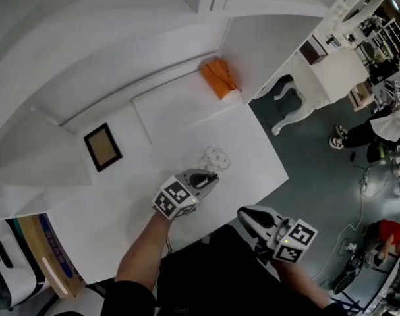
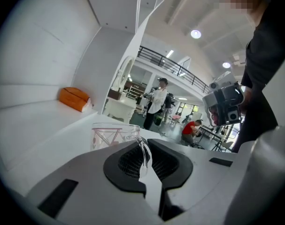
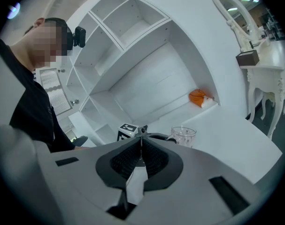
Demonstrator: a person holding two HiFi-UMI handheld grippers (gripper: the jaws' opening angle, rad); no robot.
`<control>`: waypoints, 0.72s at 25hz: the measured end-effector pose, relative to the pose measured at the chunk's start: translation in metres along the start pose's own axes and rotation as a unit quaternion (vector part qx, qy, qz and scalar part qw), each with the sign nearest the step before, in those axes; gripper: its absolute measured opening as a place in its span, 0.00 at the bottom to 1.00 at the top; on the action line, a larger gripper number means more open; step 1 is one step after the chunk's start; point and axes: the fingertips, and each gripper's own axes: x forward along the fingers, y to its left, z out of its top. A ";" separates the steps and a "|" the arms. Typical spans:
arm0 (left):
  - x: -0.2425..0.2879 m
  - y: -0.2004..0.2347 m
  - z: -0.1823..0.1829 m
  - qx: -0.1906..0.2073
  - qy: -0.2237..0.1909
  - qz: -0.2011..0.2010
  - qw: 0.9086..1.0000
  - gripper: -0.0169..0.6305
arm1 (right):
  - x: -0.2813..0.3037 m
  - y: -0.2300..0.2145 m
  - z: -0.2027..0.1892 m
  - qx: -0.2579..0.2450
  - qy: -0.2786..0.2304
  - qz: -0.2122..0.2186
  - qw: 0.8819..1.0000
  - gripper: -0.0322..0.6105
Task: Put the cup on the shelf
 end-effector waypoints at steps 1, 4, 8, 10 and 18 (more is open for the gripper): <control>-0.001 -0.003 0.004 0.000 -0.002 -0.001 1.000 0.07 | -0.002 0.002 0.002 -0.001 -0.003 0.000 1.000 0.08; -0.006 -0.013 0.015 -0.004 -0.015 -0.003 1.000 0.07 | -0.006 0.006 0.009 -0.005 -0.012 0.000 1.000 0.08; -0.019 -0.029 0.034 -0.018 -0.042 0.000 0.999 0.07 | -0.012 0.018 0.016 -0.009 -0.025 0.014 1.000 0.08; -0.030 -0.039 0.044 -0.024 -0.056 0.010 0.998 0.07 | -0.017 0.027 0.019 -0.020 -0.029 0.027 0.999 0.08; -0.084 -0.080 0.070 -0.041 -0.098 0.114 0.988 0.07 | -0.051 0.043 0.034 -0.037 -0.062 0.076 0.995 0.08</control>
